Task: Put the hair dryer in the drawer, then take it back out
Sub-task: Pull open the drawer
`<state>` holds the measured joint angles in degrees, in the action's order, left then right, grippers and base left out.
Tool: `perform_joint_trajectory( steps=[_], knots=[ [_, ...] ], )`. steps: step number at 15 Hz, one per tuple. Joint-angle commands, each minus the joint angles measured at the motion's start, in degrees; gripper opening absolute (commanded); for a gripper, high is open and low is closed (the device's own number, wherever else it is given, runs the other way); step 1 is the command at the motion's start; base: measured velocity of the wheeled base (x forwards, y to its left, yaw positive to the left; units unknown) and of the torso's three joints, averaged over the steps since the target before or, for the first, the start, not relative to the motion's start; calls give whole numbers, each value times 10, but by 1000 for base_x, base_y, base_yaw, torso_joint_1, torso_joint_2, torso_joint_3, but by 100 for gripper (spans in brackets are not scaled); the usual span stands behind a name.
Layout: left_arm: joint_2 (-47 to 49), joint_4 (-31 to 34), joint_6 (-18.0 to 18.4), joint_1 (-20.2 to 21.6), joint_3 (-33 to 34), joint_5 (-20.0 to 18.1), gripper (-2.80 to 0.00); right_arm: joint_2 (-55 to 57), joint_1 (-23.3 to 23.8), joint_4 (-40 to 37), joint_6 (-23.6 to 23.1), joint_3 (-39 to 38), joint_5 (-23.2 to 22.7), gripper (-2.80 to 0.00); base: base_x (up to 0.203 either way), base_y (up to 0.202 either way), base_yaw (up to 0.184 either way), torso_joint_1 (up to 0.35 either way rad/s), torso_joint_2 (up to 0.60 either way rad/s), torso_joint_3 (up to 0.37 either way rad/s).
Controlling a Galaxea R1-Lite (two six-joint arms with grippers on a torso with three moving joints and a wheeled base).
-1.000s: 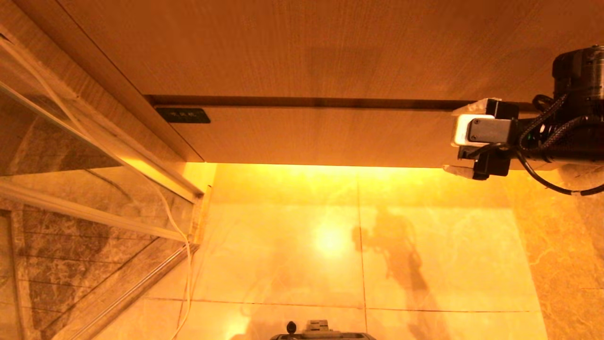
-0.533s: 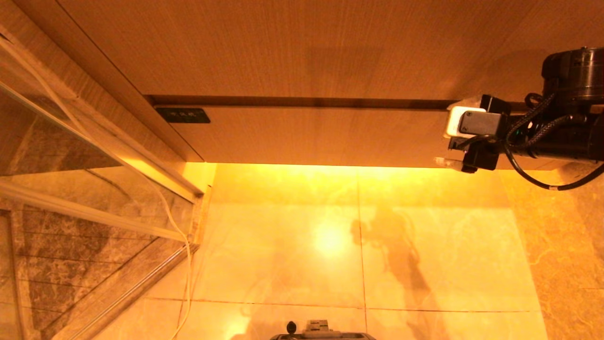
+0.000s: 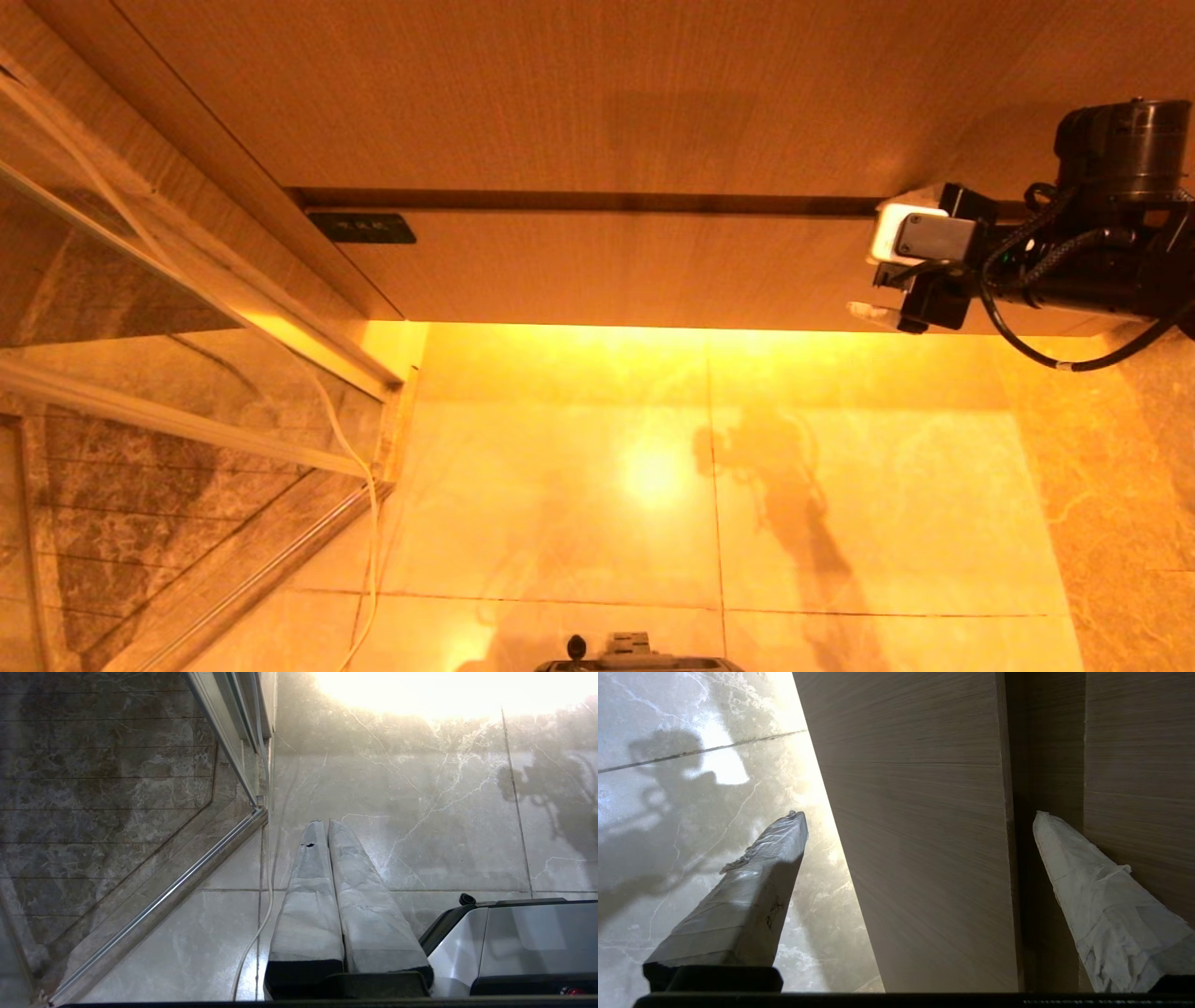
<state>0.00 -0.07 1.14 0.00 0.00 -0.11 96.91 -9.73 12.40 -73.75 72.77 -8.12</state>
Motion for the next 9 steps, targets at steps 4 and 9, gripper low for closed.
perform_joint_trajectory(
  steps=[4, 9],
  knots=[
    [0, 0, 0, 0, 1, 0, -280, 19, 1, 21, 4, 9, 0, 0, 0, 0, 0, 0, 0, 0],
    [0, 0, 0, 0, 1, 0, -280, 35, 3, 42, 8, 10, -1, 0, 0, 0, 0, 0, 0, 0]
  ],
)
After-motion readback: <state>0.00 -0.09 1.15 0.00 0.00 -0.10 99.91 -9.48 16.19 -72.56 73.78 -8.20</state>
